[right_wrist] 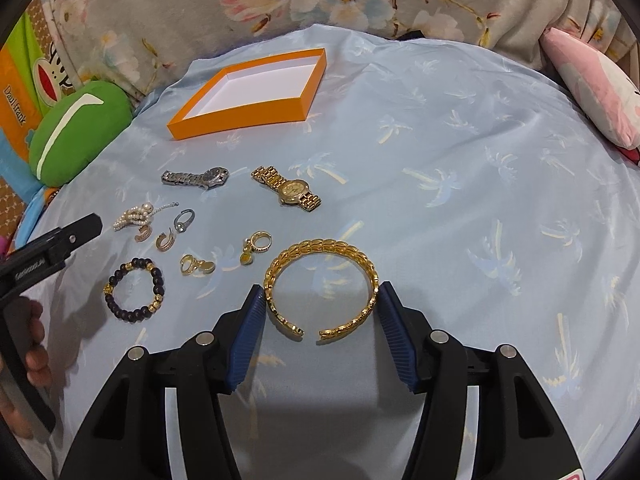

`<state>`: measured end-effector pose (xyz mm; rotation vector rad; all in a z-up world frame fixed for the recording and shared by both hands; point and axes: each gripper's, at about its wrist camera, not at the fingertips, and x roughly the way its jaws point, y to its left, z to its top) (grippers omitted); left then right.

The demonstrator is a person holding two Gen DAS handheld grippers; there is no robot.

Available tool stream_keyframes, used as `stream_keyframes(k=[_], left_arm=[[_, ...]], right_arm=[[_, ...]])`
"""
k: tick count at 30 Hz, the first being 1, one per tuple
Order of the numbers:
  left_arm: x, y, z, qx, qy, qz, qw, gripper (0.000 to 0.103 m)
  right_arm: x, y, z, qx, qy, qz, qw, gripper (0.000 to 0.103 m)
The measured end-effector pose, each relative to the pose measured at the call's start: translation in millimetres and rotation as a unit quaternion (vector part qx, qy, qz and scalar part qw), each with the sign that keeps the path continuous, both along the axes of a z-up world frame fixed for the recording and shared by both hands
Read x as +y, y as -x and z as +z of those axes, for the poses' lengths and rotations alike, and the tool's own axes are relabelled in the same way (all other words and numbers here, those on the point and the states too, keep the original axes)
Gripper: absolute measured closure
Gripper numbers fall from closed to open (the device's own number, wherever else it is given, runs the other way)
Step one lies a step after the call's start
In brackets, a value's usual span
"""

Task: Organize jewelry
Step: 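Grasp the gold cuff bangle with the right tool while the left tool grasps the pearl bracelet, then carry the bangle with the right tool while the left tool carries the pearl bracelet into the orange box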

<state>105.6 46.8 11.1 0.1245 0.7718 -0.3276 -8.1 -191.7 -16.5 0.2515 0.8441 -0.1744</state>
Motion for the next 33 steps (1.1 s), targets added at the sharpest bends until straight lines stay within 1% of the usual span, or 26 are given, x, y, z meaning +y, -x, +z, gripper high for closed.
stream_keyframes(k=[1,3,5,6,8,9,12,13,14,15,17,19,20,23,29,33], left_arm=[[-2,-5,-2,0.0,-0.006,-0.025,0.9997,0.012],[-9,-12,-8,-0.002,-0.035,-0.077,0.9964,0.014],[-14,-17,-15,-0.004,-0.059,-0.114,0.9918,0.024],[-17,-19,-18,-0.002,-0.066,-0.128,0.9896,0.026],[-21,-26,-22,0.019,-0.061,-0.157,0.9856,0.038],[-23,-28,-23,0.023,-0.058,-0.166,0.9841,0.039],[-28,-29,-23,0.026,-0.052,-0.19,0.98,0.049],[-30,-29,-23,0.024,-0.054,-0.194,0.9792,0.054],[-32,-27,-23,0.023,-0.054,-0.2,0.9781,0.061],[-34,-26,-23,0.021,-0.056,-0.199,0.9782,0.064],[-39,-20,-23,0.019,-0.057,-0.2,0.9779,0.082],[-44,-15,-23,0.015,-0.064,-0.188,0.9799,0.086],[-45,-12,-23,0.016,-0.064,-0.181,0.9812,0.086],[-44,-4,-21,0.025,-0.034,-0.167,0.9851,0.086],[-32,13,-11,0.017,0.012,-0.117,0.9929,0.087],[-26,18,4,0.006,0.027,-0.095,0.9951,0.087]], right_arm=[[0,0,0,0.0,0.0,0.0,1.0,0.046],[0,0,0,0.0,0.001,0.0,1.0,0.046],[0,0,0,0.0,0.001,0.0,1.0,0.046],[0,0,0,0.0,0.001,0.0,1.0,0.046],[1,0,-1,0.001,0.003,0.0,1.0,0.046],[1,-1,-1,0.001,0.004,0.0,1.0,0.045],[2,-1,-1,0.001,0.004,0.0,1.0,0.045],[1,-1,-1,0.001,0.004,0.0,1.0,0.045],[1,-1,-1,0.001,0.004,0.0,1.0,0.045],[1,-1,-1,0.001,0.004,0.0,1.0,0.045],[1,-1,-1,0.001,0.004,0.0,1.0,0.045],[1,-1,-1,0.001,0.003,0.0,1.0,0.045],[1,-1,-1,0.001,0.003,0.0,1.0,0.045],[1,-1,-1,0.0,0.001,0.0,1.0,0.046],[0,3,4,-0.022,-0.005,0.002,1.0,0.047],[0,-1,12,-0.032,-0.008,0.01,0.999,0.047]])
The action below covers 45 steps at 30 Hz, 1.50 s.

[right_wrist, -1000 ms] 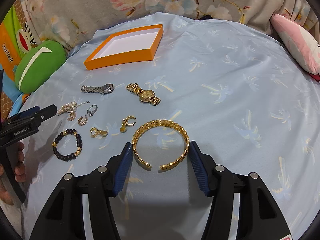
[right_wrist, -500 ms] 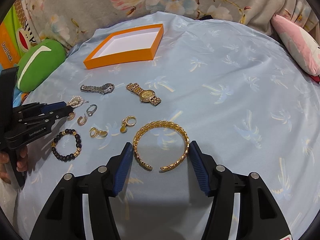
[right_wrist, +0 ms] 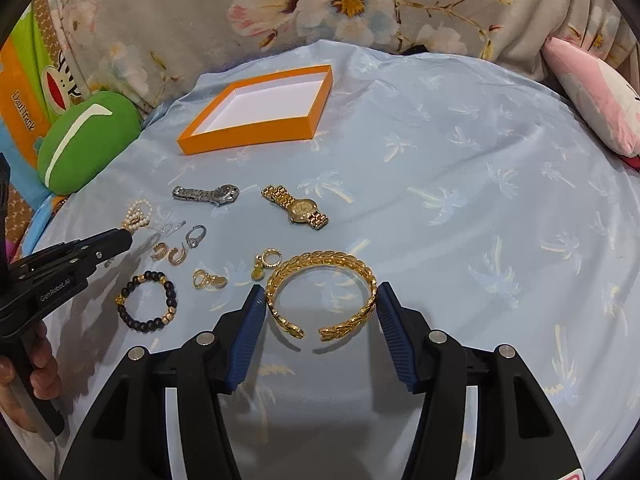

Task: Organize jewelry
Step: 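Carry the bangle with the right tool while the left tool carries the pearl bracelet into the orange box, then open both tools to release the bangle and pearl bracelet, then withdraw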

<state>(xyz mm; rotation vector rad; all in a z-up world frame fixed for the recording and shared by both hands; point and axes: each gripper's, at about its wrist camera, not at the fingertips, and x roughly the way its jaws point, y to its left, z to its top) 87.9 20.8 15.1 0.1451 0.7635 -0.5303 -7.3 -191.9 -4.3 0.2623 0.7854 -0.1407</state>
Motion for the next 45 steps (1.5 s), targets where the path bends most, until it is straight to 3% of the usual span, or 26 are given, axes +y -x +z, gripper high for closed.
stream_keyframes(k=[7,15,21,28,32,35,37,43,45], left_arm=[[-8,-24,41,-0.025,0.015,0.014,0.9995,0.087],[-41,-112,72,-0.043,0.016,0.043,0.998,0.087],[-72,-197,63,-0.027,0.015,0.07,0.9971,0.087],[-111,-265,23,0.011,-0.001,0.075,0.9972,0.087],[-112,-288,-1,0.047,0.0,0.083,0.9954,0.086],[-112,-287,-10,0.049,-0.005,0.083,0.9954,0.085],[-112,-282,-11,0.04,-0.017,0.086,0.9954,0.078],[-105,-266,-14,0.04,-0.024,0.09,0.9949,0.065],[-104,-263,-14,0.044,-0.024,0.093,0.9944,0.063]], right_arm=[[-11,-43,36,-0.038,-0.011,0.019,0.999,0.047],[-30,-151,74,-0.074,0.003,0.045,0.996,0.047],[-37,-248,75,-0.076,0.005,0.074,0.994,0.047],[-47,-324,36,-0.026,-0.014,0.094,0.995,0.047],[-54,-343,22,0.001,-0.019,0.104,0.994,0.047],[-45,-348,18,0.018,0.03,0.11,0.993,0.046],[-41,-348,15,0.019,0.054,0.113,0.992,0.047],[-47,-342,19,0.019,0.039,0.122,0.992,0.047],[-49,-334,25,0.006,0.032,0.12,0.992,0.039]])
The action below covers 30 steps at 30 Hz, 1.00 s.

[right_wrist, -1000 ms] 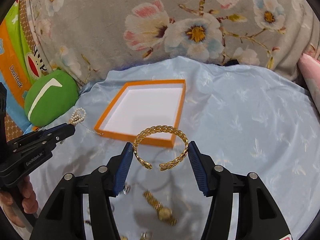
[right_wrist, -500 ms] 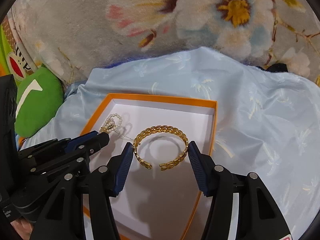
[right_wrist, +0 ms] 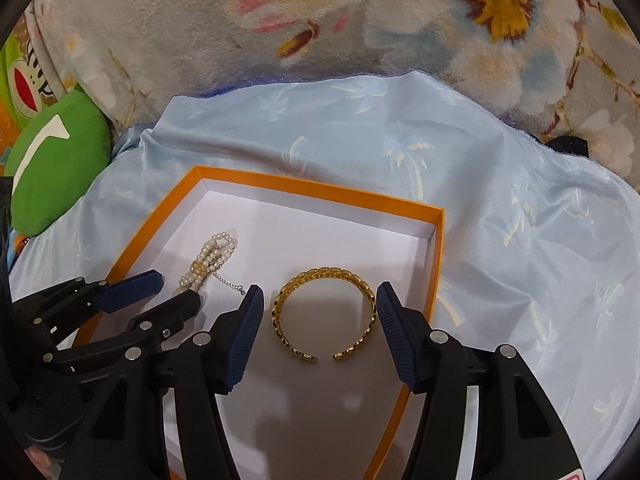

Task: Organize jewelry
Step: 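Open both tools to release the bangle and pearl bracelet, then withdraw, then grasp the gold watch with the right tool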

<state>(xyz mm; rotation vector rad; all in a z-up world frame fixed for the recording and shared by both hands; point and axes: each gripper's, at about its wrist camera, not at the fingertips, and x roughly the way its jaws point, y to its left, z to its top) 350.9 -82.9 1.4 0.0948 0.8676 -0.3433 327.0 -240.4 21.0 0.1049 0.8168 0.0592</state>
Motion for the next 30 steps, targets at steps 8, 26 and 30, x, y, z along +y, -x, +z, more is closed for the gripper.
stream_keyframes(k=[8,26,30], left_arm=[[32,36,28,-0.003,0.064,0.023,0.9977,0.055],[119,250,7,0.01,0.089,0.036,0.9954,0.037],[114,270,-5,0.013,0.074,0.036,0.9965,0.037]], right_arm=[[-16,84,44,-0.05,-0.055,-0.019,0.997,0.033],[29,305,-15,-0.01,-0.037,-0.048,0.998,0.034],[45,304,-12,-0.02,-0.007,-0.034,0.999,0.037]])
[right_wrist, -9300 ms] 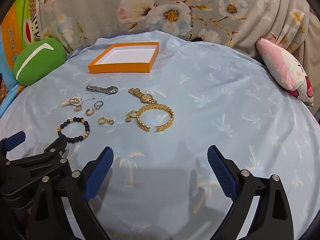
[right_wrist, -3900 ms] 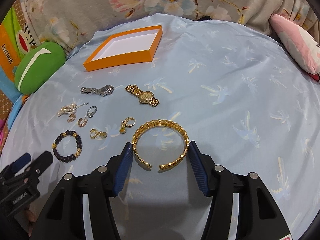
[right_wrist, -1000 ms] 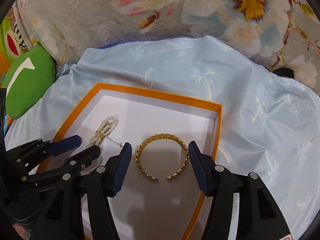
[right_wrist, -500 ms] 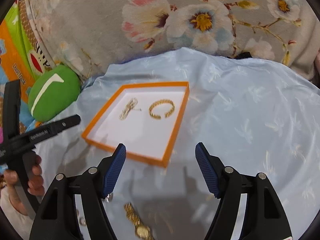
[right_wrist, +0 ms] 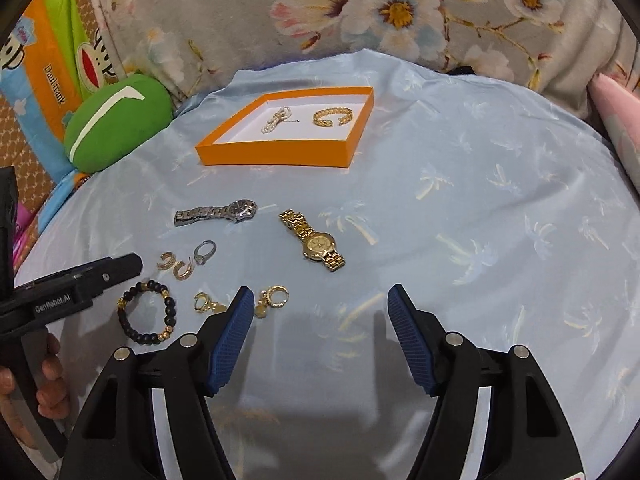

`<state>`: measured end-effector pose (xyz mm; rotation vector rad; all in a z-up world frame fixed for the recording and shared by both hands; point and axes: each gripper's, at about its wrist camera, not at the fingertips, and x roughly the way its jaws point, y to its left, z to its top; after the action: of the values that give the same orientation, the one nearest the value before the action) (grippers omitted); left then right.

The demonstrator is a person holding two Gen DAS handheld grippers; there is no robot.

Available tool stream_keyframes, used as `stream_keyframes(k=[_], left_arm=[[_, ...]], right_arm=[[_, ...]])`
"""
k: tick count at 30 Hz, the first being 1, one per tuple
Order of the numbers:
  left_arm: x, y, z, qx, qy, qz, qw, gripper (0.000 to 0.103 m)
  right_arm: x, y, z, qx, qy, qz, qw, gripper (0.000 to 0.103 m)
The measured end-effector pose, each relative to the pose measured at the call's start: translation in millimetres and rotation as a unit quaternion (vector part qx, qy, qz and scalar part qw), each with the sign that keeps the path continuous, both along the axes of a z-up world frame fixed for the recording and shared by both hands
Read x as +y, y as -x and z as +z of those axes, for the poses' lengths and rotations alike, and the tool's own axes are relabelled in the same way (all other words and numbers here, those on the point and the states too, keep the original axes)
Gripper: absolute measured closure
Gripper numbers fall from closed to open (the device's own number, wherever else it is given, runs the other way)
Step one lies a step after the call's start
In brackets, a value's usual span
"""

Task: Organize jewelry
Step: 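Grasp the gold watch with the right tool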

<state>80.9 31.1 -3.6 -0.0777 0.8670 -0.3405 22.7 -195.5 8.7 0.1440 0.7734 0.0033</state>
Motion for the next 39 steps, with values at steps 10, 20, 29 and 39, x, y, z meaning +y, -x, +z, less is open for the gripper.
stream_keyframes(k=[10,20,29,39], left_arm=[[-2,11,3,-0.026,-0.017,0.002,0.9995,0.024],[-1,10,0,-0.019,-0.005,0.004,0.9998,0.022],[-8,17,2,-0.027,-0.007,-0.027,0.9992,0.02],[-17,22,0,-0.018,-0.022,-0.038,0.9989,0.016]], right_arm=[[-2,-46,-7,0.024,-0.011,-0.012,1.0,0.057],[4,-62,-16,0.056,0.021,-0.013,0.998,0.066],[-2,-51,-16,0.052,0.016,-0.038,0.998,0.082],[-11,3,-19,0.048,-0.007,-0.068,0.996,0.082]])
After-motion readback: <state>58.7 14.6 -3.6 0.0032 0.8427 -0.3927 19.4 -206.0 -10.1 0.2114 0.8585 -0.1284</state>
